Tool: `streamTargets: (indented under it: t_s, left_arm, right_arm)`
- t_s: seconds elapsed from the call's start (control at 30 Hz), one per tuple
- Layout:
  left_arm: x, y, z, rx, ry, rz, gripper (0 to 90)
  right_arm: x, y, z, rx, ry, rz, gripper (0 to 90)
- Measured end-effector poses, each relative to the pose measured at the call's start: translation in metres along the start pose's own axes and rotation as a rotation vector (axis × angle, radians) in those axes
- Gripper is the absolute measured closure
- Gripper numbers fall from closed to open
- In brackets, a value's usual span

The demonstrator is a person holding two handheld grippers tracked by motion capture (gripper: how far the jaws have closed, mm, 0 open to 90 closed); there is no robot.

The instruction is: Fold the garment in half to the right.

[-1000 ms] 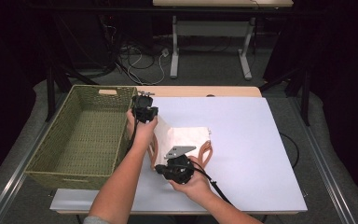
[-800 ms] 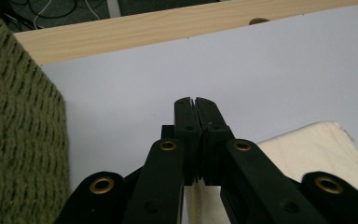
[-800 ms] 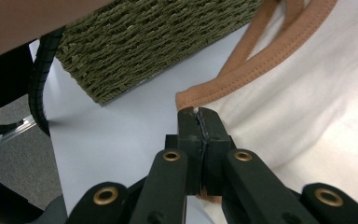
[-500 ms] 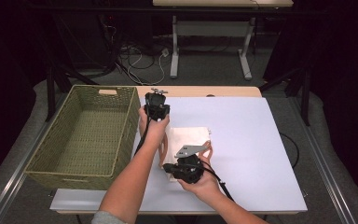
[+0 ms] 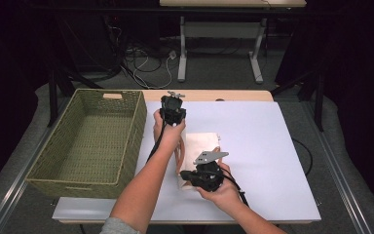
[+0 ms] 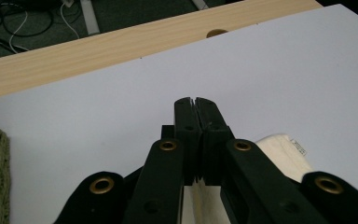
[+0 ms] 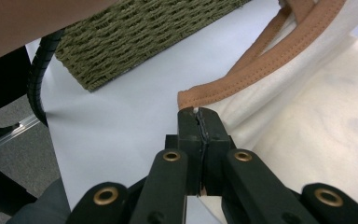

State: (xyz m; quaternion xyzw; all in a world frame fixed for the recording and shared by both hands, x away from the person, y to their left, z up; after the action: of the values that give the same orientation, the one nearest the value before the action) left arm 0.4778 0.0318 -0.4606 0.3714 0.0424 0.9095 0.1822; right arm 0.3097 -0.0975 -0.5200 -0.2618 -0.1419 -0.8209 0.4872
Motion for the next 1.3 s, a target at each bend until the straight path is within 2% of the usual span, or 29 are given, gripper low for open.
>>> streamTargets:
  t_s: [0.03,0.1,0.23,0.27,0.37,0.57,1.0,1.3]
  left_arm:
    - [-0.001,0.002,0.000,0.007,0.000,-0.003,88.5]
    - [-0.003,0.004,-0.001,-0.012,-0.006,-0.008,88.5]
    - [-0.007,0.010,-0.002,-0.005,-0.014,-0.013,88.5]
    - [-0.008,0.010,-0.002,-0.018,-0.010,-0.015,88.5]
    - [-0.009,0.013,-0.002,-0.011,-0.015,-0.016,88.5]
    - [-0.016,0.021,-0.005,-0.031,-0.016,-0.025,88.5]
    - [-0.025,0.029,-0.010,-0.037,-0.035,-0.040,88.5]
    - [-0.029,0.033,-0.012,-0.051,-0.040,-0.038,88.5]
  right_arm:
    - [0.001,0.000,-0.001,-0.005,0.003,-0.003,89.3]
    - [0.003,0.001,-0.003,-0.010,0.003,-0.003,89.2]
    - [0.007,0.003,-0.007,-0.017,-0.005,-0.011,89.2]
    - [0.008,0.004,-0.008,-0.018,-0.009,-0.010,89.2]
    - [0.011,0.006,-0.011,-0.028,-0.005,-0.013,89.3]
    - [0.014,0.009,-0.018,-0.038,-0.016,-0.023,89.2]
    - [0.018,0.015,-0.031,-0.053,-0.065,-0.038,89.2]
    - [0.020,0.018,-0.040,-0.076,-0.064,-0.041,89.2]
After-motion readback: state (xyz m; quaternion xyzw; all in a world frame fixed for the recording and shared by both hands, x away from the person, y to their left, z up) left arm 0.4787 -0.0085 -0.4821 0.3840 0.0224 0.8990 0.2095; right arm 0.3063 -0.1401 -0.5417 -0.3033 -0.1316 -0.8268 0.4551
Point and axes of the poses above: each handheld gripper's, and its own axes: x roughly backward along the jaws, z roughly out of its top, y roughly to its right, the point moved 1 cm from there along -x, roughly forward along the jaws, and after that the axes turned 13 degrees about x, right-handed, at the moved point
